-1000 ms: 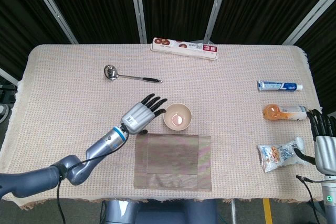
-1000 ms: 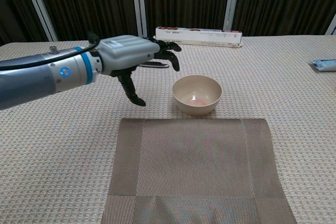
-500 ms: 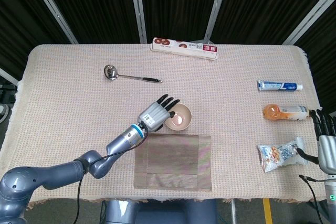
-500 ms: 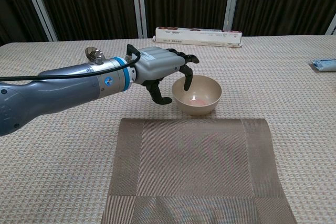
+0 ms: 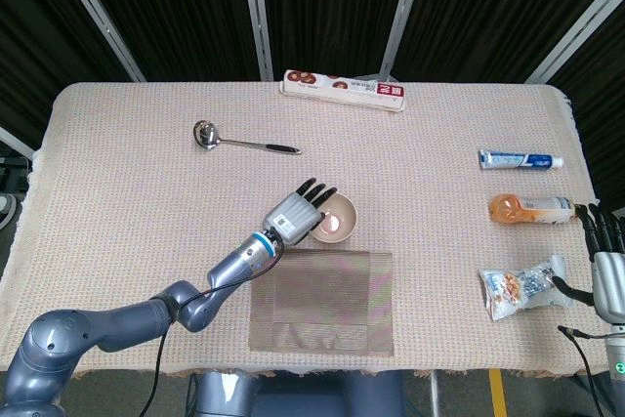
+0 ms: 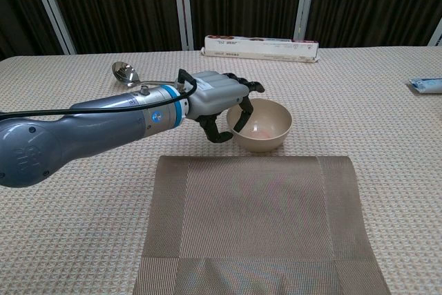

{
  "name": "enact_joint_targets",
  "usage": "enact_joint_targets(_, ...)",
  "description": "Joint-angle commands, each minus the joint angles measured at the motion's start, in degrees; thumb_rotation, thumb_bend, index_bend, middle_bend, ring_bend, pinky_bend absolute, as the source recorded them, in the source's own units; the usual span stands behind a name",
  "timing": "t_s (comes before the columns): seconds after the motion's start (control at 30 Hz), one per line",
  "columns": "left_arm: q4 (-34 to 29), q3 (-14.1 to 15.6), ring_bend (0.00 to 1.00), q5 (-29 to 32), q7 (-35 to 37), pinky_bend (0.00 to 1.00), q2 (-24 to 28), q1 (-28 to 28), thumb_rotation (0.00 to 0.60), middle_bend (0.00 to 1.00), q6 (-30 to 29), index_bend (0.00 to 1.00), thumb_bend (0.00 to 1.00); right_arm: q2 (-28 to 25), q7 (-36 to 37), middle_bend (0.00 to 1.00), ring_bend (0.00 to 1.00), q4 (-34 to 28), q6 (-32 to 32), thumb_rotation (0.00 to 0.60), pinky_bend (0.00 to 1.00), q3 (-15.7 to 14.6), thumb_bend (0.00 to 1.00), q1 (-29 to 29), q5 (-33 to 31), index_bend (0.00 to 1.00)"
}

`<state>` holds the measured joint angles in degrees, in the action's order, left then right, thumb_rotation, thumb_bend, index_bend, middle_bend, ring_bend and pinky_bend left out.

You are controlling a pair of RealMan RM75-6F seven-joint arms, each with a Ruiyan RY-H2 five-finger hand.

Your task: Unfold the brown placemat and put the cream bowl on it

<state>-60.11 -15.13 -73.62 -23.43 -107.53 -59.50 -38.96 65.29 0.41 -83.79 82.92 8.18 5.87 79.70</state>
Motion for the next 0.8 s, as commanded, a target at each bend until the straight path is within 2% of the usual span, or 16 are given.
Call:
enact_joint_targets(0.03, -0.2, 0.07, 0.0, 0.62, -1.1, 0.0, 0.13, -0.15, 0.6, 0.0, -0.57, 0.68, 0.43, -0.1, 0.16, 0.0, 0.0, -0.03, 0.09, 0.6, 0.0, 0.03, 0.0, -0.07, -0.04, 0.0)
enact_joint_targets(0.2, -1.73, 0.1, 0.0, 1.71, -2.0, 0.0, 1.38, 0.48, 0.6, 0.0, -2.21, 0.7, 0.43, -0.23, 0.37, 0.0, 0.0, -0.03, 0.23, 0.6, 0.0, -0.07, 0.0, -0.13, 0.14, 0.0)
enact_joint_targets(0.47, -4.63, -0.03, 0.0, 3.23, -2.71, 0.0, 6.75, 3.38, 0.6, 0.0, -6.32, 0.71, 0.44, -0.41, 0.36, 0.0, 0.0, -0.58, 0.89, 0.6, 0.0, -0.32, 0.0, -0.25, 0.99, 0.0)
enact_joint_targets(0.63, -7.34, 0.66, 0.0, 5.35, -0.75, 0.0, 13.63, 8.26, 0.6, 0.0, -9.34, 0.7, 0.44, -0.7, 0.09, 0.0, 0.0, -1.49, 1.74, 0.6, 0.0, -0.69, 0.0, -0.5, 2.0, 0.0)
enact_joint_targets(0.8, -7.79, 3.27, 0.0, 7.45, 3.67, 0.0, 20.32, 14.59, 0.6, 0.0, -10.84, 0.7, 0.44, -1.03, -0.24, 0.0, 0.0, -2.55, 2.73, 0.6, 0.0, -1.06, 0.0, -0.73, 3.27, 0.0)
